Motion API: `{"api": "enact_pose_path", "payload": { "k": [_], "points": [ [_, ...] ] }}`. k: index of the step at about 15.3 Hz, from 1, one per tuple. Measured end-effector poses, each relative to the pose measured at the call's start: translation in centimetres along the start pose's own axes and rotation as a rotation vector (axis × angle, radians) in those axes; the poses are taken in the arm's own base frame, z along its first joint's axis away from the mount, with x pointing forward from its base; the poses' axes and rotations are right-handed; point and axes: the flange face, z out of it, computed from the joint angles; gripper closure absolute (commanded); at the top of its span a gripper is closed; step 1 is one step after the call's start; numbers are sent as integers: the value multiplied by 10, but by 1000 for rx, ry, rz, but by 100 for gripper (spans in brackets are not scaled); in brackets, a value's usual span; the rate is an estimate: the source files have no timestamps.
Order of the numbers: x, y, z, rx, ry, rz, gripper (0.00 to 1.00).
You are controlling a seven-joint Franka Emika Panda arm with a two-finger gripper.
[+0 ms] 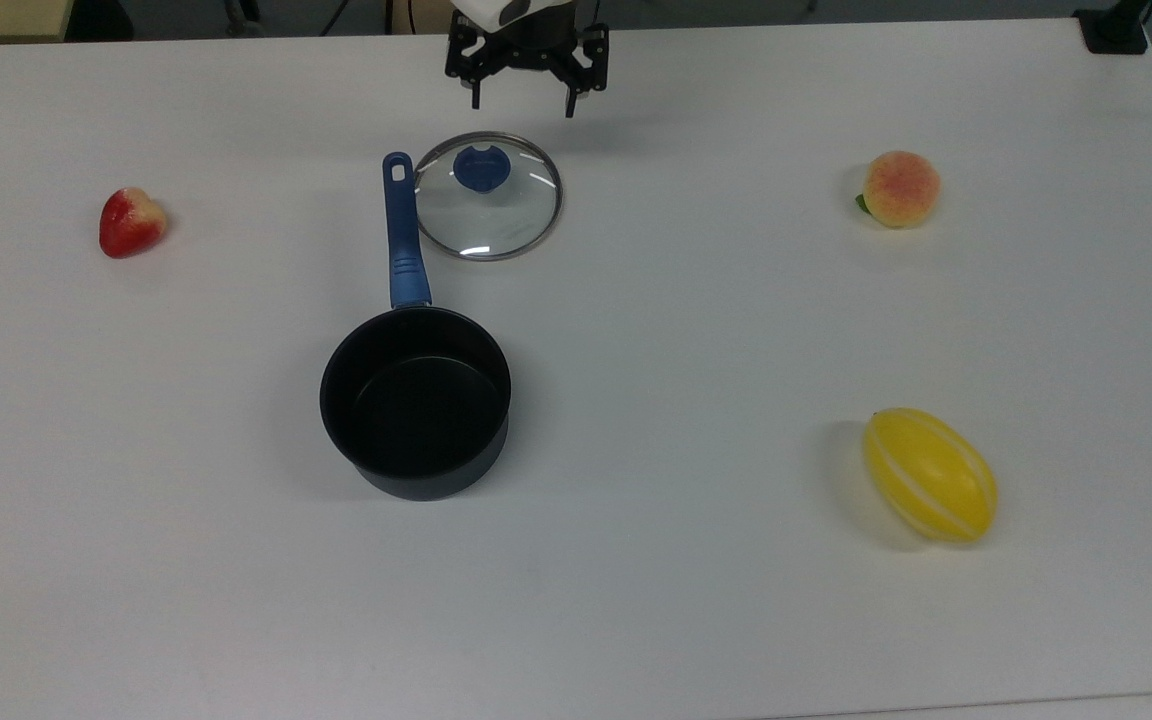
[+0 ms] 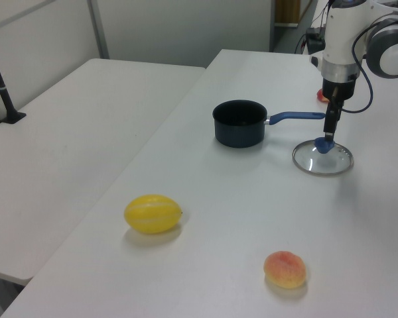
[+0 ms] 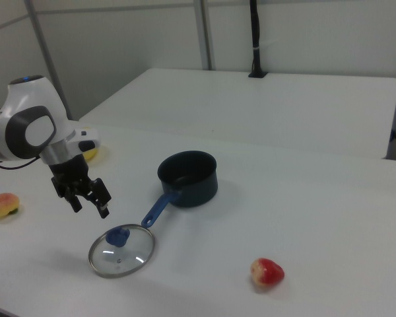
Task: Close lid
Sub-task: 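Lower the open gripper over the lid's blue knob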
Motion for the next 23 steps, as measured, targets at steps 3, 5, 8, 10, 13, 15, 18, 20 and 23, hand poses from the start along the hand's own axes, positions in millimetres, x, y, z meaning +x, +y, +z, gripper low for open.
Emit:
{"api": "enact_pose_path", "payload": {
  "k": [3,5,8,10,13,15,18,20,23],
  "points": [
    [7,14,3,9,29,31,0],
    [11,31,9,14,32,44,0],
    [13,54,21,20,10,34,0],
    [16,55,31,22,1,31,0],
    [18,51,43,26,-15,25,0],
    [19,49,51,28,-27,22,0],
    [23,45,63,34,-23,14,0],
    [25,42,70,37,-23,11,0],
    [26,40,74,38,-23,6,1]
  ]
}}
